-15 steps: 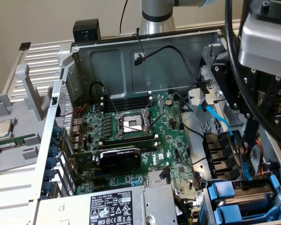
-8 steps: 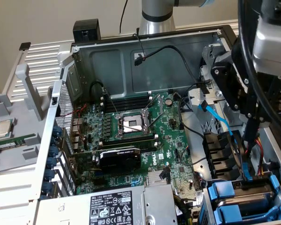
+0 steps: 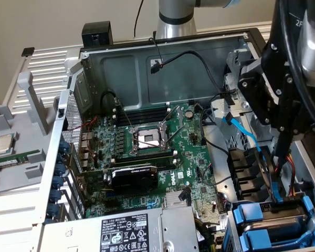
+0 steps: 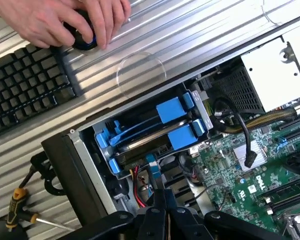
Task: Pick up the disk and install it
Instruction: 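Insert the second disk wire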
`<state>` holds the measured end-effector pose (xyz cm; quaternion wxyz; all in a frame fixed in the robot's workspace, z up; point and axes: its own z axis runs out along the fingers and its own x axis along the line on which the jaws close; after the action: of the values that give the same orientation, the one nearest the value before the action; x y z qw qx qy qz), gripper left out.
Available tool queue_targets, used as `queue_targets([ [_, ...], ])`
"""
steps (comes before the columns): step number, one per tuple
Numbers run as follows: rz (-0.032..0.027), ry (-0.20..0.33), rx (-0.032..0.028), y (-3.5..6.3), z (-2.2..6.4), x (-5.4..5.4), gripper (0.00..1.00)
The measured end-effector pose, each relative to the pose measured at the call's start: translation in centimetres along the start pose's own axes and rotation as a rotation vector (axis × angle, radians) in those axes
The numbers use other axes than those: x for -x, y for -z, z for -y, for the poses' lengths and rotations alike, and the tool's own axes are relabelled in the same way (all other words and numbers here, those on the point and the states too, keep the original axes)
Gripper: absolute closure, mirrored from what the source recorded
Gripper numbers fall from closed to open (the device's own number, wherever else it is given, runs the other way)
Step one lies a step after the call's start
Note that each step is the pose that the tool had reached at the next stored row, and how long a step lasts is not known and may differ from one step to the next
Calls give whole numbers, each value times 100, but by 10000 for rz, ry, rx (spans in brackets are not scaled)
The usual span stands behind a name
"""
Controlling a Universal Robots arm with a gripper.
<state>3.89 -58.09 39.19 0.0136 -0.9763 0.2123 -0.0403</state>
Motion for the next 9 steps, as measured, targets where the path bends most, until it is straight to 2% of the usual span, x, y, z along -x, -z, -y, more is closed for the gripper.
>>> queue_targets([
  [9, 84, 1300, -90, -1, 6, -14, 89],
])
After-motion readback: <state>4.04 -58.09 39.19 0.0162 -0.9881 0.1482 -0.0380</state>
